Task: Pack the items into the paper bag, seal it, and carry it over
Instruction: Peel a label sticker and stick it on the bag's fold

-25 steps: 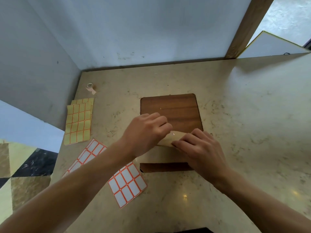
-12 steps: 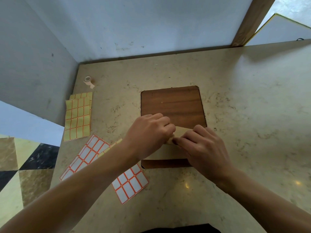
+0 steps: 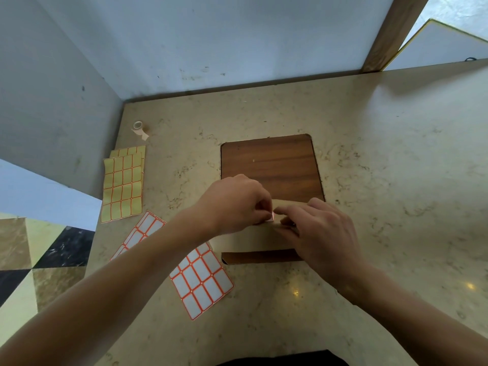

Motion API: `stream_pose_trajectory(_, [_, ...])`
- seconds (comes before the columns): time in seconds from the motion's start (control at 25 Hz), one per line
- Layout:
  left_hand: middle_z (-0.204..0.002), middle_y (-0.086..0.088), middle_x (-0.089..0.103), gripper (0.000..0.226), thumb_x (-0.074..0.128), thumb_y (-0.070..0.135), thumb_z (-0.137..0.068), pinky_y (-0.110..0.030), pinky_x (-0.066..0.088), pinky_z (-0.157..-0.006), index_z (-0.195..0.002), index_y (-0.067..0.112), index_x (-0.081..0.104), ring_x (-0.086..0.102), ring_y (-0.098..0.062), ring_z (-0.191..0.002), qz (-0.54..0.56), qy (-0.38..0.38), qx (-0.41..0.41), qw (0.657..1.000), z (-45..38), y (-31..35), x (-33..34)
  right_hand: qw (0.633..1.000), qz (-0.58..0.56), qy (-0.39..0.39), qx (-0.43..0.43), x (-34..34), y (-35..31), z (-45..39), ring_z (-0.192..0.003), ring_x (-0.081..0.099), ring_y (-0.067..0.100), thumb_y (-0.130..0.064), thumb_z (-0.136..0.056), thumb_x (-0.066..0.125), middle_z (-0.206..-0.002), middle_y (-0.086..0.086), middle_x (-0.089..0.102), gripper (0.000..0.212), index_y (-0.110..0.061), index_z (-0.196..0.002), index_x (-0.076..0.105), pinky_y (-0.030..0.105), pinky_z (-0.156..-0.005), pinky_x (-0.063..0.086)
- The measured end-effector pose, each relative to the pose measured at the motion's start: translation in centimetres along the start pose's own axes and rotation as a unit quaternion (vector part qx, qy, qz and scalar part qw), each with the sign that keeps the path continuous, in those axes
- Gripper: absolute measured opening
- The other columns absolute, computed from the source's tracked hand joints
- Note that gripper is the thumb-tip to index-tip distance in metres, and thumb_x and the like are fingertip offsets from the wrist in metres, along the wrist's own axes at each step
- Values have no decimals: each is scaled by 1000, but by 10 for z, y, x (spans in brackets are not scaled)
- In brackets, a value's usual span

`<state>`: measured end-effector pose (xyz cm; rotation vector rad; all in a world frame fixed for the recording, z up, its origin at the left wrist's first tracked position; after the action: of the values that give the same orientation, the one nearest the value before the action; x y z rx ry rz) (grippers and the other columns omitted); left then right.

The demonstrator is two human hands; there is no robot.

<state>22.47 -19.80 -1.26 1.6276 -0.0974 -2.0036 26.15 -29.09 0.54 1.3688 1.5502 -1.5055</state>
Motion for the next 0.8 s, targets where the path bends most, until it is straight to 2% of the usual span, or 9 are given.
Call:
stream_pose_trajectory(0.2, [-73,19,63,11,67,33,-87,-10,40,-56,-90,26,75,59,2,-68,95,-91,-27,991,-1,-9,13,999,23,-39,-5,4,-7,-1,-64,52,15,-36,-84,57,-73,-6,66,24,-25,-99,72,26,-52,36])
stream_pose_trajectory(0.4, [-74,16,66,6,70,32,-84,-6,40,-57,-85,30,75,58,8,-70,187,-135,-46,972,4,-16,22,998,39,-40,-13,5,-10,2,-65,53,15,-30,-79,72,-70,-7,63,13,-25,-92,73,25,-54,30])
stream_pose_trajectory(0.56, [-79,14,65,18,67,44,-81,-14,42,-58,-89,31,76,57,2,-74,190,-140,-52,970,10,-18,23,999,39,-31,-4,2,-11,3,-65,54,14,-30,-76,75,-70,-8,63,15,-25,-91,73,24,-54,29])
stream_pose_trajectory(0.68, [-96,13,61,39,61,58,-73,-29,50,-76,-99,32,75,55,-6,-89,187,-155,-45,969,21,-18,24,998,48,-42,-15,5,-14,5,-64,51,15,-28,-78,75,-70,-6,62,15,-26,-93,74,25,-53,31])
stream_pose_trajectory(0.8, [-106,15,57,36,71,50,-77,-27,46,-81,-110,38,68,47,-5,-97,119,-139,-22,983,33,-18,28,997,51,-43,-24,5,-15,7,-65,51,16,-25,-78,76,-72,-4,63,16,-26,-94,75,26,-53,34])
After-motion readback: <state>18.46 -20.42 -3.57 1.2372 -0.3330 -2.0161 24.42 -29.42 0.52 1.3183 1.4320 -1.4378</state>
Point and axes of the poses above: each hand's wrist, its own z-axis away from the middle knuckle, its own x-axis out of the palm, y = z × x, the point moved 10 cm from there along -z, towards the middle knuckle
